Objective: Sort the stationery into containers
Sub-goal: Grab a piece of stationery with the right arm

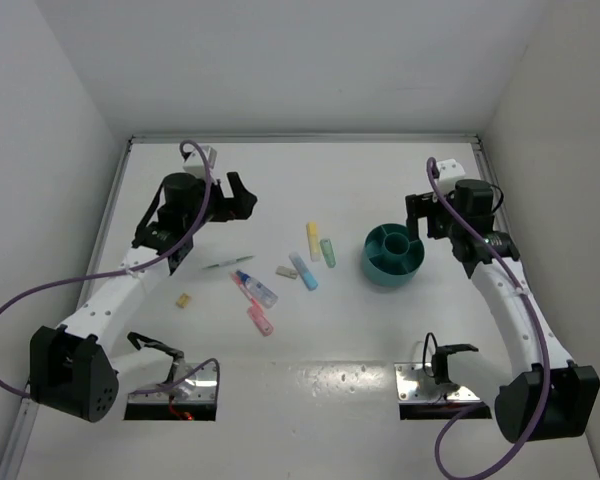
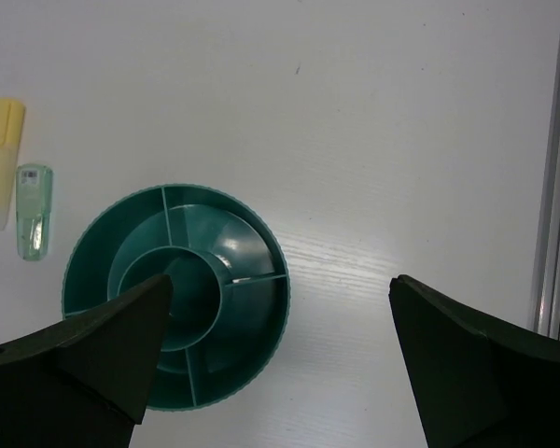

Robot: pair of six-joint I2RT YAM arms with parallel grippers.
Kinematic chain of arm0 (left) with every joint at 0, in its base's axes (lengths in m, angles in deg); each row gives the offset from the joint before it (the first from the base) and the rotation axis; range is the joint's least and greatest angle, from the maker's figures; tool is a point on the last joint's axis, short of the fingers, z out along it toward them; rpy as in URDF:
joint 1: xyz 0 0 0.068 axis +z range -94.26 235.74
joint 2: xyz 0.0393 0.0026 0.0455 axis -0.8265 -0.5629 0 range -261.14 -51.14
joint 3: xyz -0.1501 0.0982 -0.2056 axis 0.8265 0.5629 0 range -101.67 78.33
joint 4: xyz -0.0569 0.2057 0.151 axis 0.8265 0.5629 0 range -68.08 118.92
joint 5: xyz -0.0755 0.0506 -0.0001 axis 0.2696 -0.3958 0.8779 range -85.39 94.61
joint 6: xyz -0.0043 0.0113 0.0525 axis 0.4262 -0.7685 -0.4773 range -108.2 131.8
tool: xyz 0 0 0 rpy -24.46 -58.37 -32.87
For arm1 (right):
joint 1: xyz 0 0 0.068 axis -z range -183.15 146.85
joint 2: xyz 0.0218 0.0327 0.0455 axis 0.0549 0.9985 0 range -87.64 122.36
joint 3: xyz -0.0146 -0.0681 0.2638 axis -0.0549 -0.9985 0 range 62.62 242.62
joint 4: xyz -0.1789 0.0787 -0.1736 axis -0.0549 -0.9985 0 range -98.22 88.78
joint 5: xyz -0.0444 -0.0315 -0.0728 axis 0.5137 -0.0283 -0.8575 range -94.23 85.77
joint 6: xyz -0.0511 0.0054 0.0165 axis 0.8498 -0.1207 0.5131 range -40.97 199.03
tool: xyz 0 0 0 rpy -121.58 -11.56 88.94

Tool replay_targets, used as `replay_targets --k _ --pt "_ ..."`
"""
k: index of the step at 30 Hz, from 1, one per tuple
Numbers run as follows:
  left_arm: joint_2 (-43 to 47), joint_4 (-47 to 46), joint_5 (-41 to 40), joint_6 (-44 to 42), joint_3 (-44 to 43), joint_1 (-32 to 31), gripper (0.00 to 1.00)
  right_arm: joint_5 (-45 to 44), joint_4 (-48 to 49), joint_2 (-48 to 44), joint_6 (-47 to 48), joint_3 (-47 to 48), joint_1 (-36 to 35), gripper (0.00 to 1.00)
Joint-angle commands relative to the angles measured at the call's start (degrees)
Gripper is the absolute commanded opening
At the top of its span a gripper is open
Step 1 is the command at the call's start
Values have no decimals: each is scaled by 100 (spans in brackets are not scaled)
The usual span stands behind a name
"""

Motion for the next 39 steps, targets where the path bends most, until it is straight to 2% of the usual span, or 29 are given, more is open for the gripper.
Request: replay_targets --k 1,10,11,12,13,14,15,16,17,18,19,20,21,22,23,24,25,26,27,28,30,31,33,34,35,37,38,39 --pt "148 -19 167 -85 -223 -82 100 103 117 -113 -95 149 17 100" --pt "271 -19 114 -137 -223 -82 100 173 302 -307 107 -72 17 100" --pt "271 -19 114 -137 -223 -82 96 390 241 -307 203 -72 17 93" --pt "271 -19 184 -137 -223 -82 62 575 240 -255 308 -72 17 79" --pt "271 -19 185 -137 -223 -82 31 873 240 -255 413 -72 -44 48" --pt "271 -19 185 -137 -223 -82 6 876 310 -255 484 -133 -131 0" --pt "211 68 124 -137 -223 -82 0 1128 310 -133 485 -55 -132 0" --pt "210 68 123 -137 -293 -82 0 1740 128 147 485 76 -132 0" --pt "210 138 123 -137 -294 -82 0 2016 -22 350 589 478 -185 22" --pt "158 139 123 -190 -294 -82 0 2280 -180 587 712 734 -237 64" --pt "157 208 123 -190 -346 -82 48 2752 -521 841 713 1006 -238 97" --pt "157 296 45 -190 -346 -82 77 2861 -725 1418 774 1644 -334 100" --pt "96 358 44 -190 -425 -82 96 3019 -901 1711 775 1973 -413 100" --pt "-17 445 -113 -190 -495 -82 100 3247 -1059 2019 775 2576 -605 97" --pt "-71 638 -227 -190 -557 -82 100 3249 -1226 2300 662 2870 -737 83" --pt "-71 718 -376 -138 -618 -82 100 3110 -1315 2938 530 3168 -904 38" --pt "-141 788 -787 -137 -671 -82 100 2769 -1446 3301 337 3493 -1254 22" --pt "-142 841 -1008 -59 -672 -82 100 2583 -1726 3670 257 4149 -1440 16" --pt "-81 964 -1254 29 -672 -82 100 2451 -1885 4031 256 4478 -1625 19" --pt "-10 965 -1735 30 -672 -82 100 2180 -1983 4704 82 4977 -1975 28" --pt "262 1018 -2230 161 -672 -82 100 1835 -2079 5280 -112 5358 -2302 51" --pt "376 1018 -2459 266 -541 -82 96 1573 -2080 5526 -200 5682 -2599 52" --pt "639 1018 -3013 267 -479 -82 44 968 -2132 6133 -481 5912 -2856 54" --pt "710 1018 -3197 371 -426 -30 23 894 -2133 6274 -482 6105 -2953 58" --pt "772 1018 -3451 372 -425 -29 14 841 -2133 6389 -534 6107 -3093 59" --pt "833 1018 -3516 372 -425 -29 13 911 -2028 6538 -535 6168 -3147 59" --pt "834 1018 -3568 425 -425 -29 16 911 -2027 6539 -439 6221 -3304 59" --pt "895 1018 -3638 425 -425 -29 44 1129 -2027 6539 -368 6221 -3366 59"
